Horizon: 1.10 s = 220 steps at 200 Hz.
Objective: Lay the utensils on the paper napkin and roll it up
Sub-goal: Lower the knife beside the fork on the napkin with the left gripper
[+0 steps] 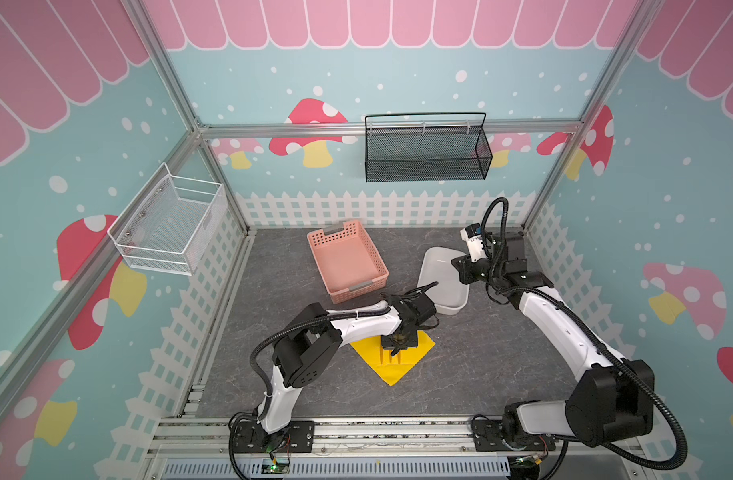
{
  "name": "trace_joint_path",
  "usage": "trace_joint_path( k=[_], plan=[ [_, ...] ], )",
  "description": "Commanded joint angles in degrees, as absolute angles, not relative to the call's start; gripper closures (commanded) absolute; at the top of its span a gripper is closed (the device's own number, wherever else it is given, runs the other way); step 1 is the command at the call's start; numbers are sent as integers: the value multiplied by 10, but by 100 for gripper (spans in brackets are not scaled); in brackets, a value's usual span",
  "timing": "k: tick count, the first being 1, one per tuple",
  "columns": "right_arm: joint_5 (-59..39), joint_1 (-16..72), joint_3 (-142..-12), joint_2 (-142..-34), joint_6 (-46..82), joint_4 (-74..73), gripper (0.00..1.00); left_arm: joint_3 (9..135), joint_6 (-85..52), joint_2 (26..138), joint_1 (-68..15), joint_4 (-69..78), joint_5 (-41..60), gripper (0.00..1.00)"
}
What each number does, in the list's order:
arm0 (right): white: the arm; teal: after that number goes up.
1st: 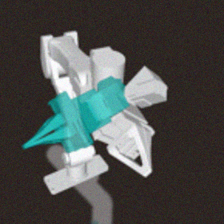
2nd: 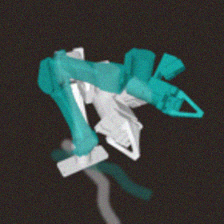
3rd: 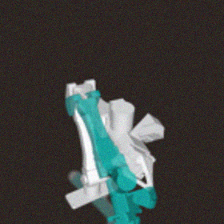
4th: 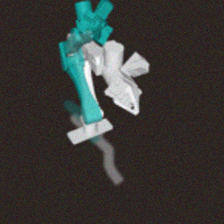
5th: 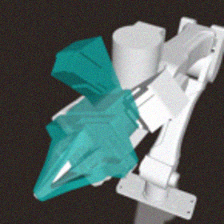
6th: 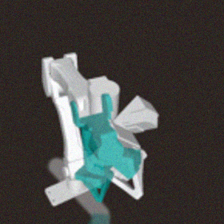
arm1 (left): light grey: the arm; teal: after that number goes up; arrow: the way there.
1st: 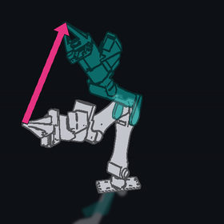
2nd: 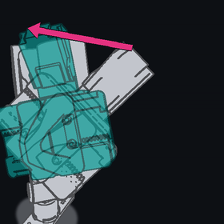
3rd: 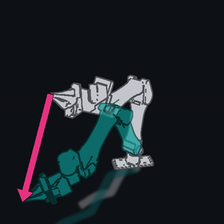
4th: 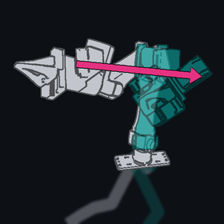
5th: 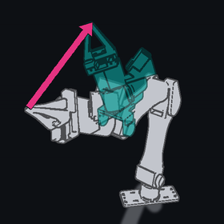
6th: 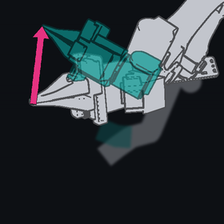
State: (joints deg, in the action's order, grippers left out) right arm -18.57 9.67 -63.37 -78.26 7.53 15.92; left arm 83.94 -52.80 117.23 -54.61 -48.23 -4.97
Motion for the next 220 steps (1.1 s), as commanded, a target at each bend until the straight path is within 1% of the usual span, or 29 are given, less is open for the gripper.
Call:
trace_joint_path(
  k=[1,69,93,117,148,220],
  plan=[
    [-196,93,-627,-781,67,160,89,851,-546,1184,-542,-491,-62,91],
    [-195,92,-626,-777,67,159,89,853,-544,1177,-542,-491,-60,85],
    [-196,92,-626,-778,67,159,89,854,-541,1175,-542,-491,-59,85],
    [-196,92,-626,-776,67,158,89,855,-541,1174,-542,-491,-58,88],
    [-196,92,-625,-777,67,159,89,858,-536,1174,-544,-491,-56,89],
    [-197,91,-625,-776,67,159,89,857,-539,1177,-545,-492,-56,83]
  ],
)
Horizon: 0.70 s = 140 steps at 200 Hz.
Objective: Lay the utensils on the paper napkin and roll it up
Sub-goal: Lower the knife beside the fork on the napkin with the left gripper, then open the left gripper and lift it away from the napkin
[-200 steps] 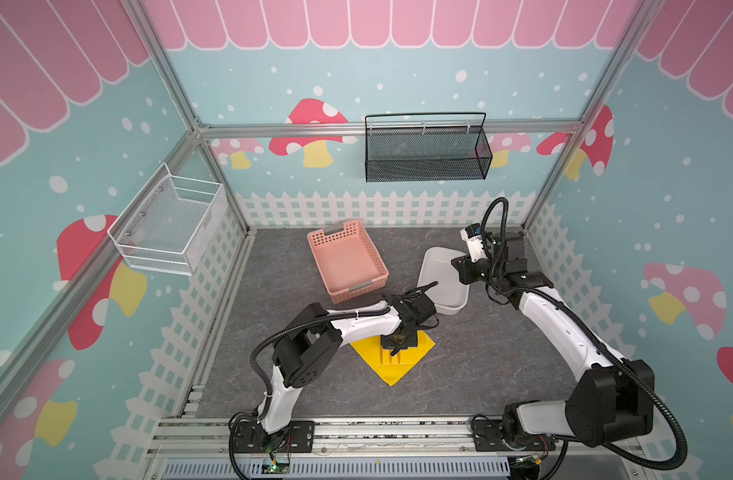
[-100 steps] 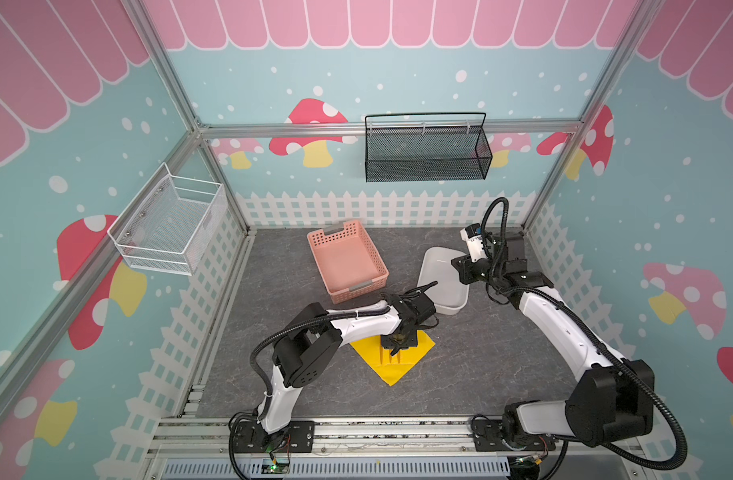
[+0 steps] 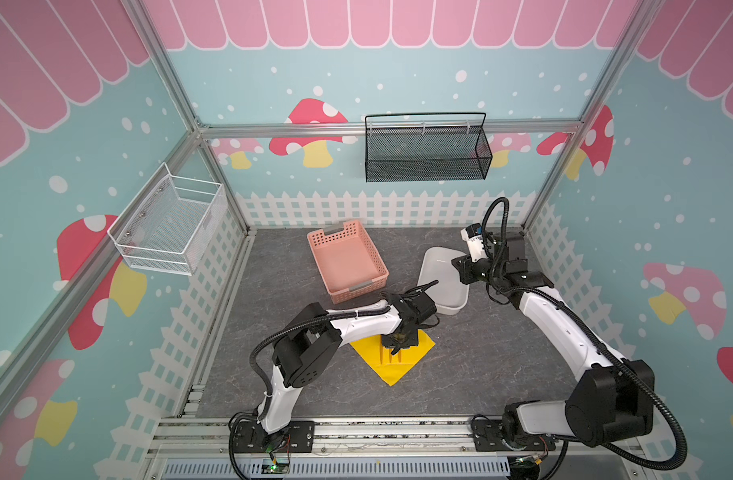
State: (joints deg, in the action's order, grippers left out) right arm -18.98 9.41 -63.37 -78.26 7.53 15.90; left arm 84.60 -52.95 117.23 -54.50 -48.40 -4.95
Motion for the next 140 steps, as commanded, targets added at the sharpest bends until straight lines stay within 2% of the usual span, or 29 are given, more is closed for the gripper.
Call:
trace_joint_path(
  k=[1,105,140],
  plan=[
    [-196,91,-625,-776,67,159,89,857,-539,1177,-546,-492,-56,83],
    [-196,91,-625,-774,67,158,89,863,-525,1152,-546,-492,-63,80],
    [-205,91,-622,-767,65,151,83,864,-510,1097,-542,-494,-95,79]
  ],
)
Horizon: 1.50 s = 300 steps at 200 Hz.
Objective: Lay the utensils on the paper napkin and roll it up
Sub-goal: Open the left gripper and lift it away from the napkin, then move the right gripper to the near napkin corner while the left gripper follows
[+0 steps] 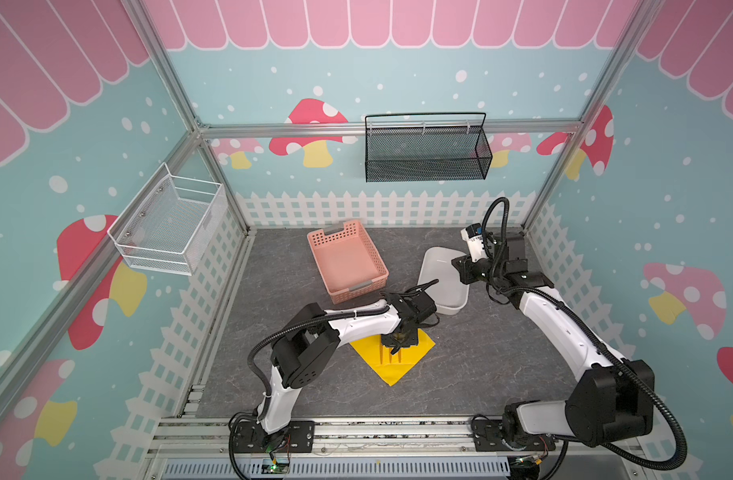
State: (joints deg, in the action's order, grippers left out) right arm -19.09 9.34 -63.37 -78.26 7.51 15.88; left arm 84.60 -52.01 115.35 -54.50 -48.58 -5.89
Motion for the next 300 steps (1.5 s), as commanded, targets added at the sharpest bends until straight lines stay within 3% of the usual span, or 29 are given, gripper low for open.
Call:
trace_joint_path(
  k=[1,75,124,157,227,300],
  plan=[
    [-205,91,-622,-766,64,150,82,864,-509,1095,-542,-494,-96,79],
    [-245,91,-606,-754,66,135,63,818,-461,976,-512,-461,-153,79],
    [-311,91,-588,-740,57,126,63,744,-424,909,-459,-397,-107,79],
    [-360,102,-552,-738,82,94,69,685,-409,884,-410,-349,-46,81],
    [-300,213,-526,-757,137,145,73,617,-400,903,-343,-275,96,82],
    [-259,332,-479,-750,-67,146,67,592,-392,931,-292,-248,151,83]
  ],
)
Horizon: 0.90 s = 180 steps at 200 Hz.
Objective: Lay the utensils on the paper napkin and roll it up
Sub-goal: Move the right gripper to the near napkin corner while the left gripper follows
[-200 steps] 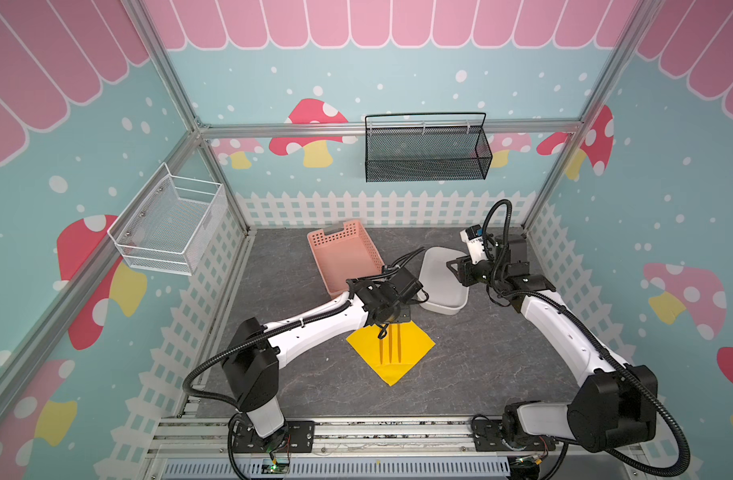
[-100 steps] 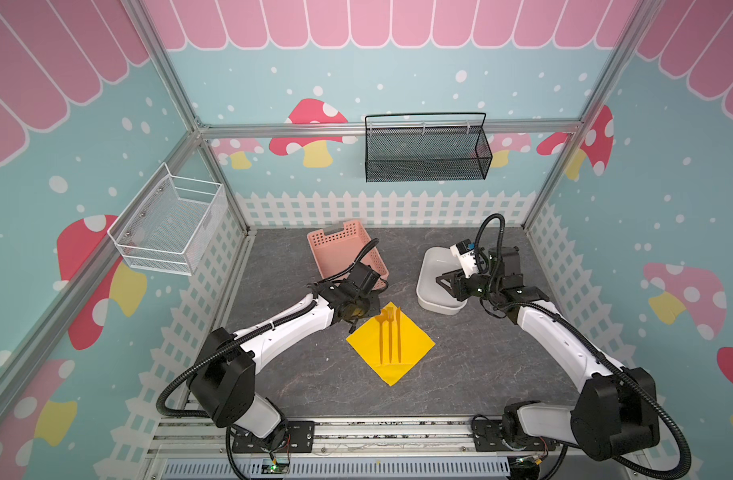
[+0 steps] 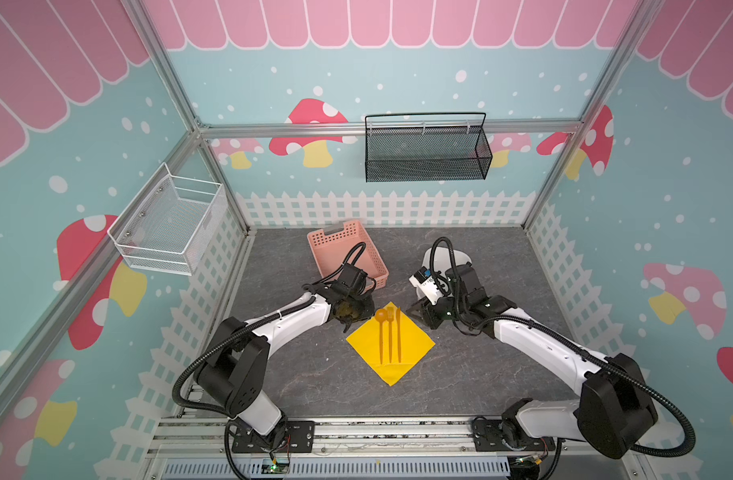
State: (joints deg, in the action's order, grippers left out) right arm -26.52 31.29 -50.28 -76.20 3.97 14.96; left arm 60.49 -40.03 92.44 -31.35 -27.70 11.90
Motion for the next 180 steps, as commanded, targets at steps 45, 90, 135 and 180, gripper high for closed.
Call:
trace_joint_path(
  k=[45,90,135,180],
  plan=[
    [-239,400,-421,-740,-207,120,56,573,-401,927,-259,-233,173,83],
    [-203,483,-351,-748,-293,65,47,564,-407,928,-252,-232,173,83],
    [-151,556,-307,-756,-311,5,46,563,-410,938,-252,-233,180,83],
    [-72,610,-296,-793,-300,-36,43,559,-421,938,-254,-228,181,83]
  ],
)
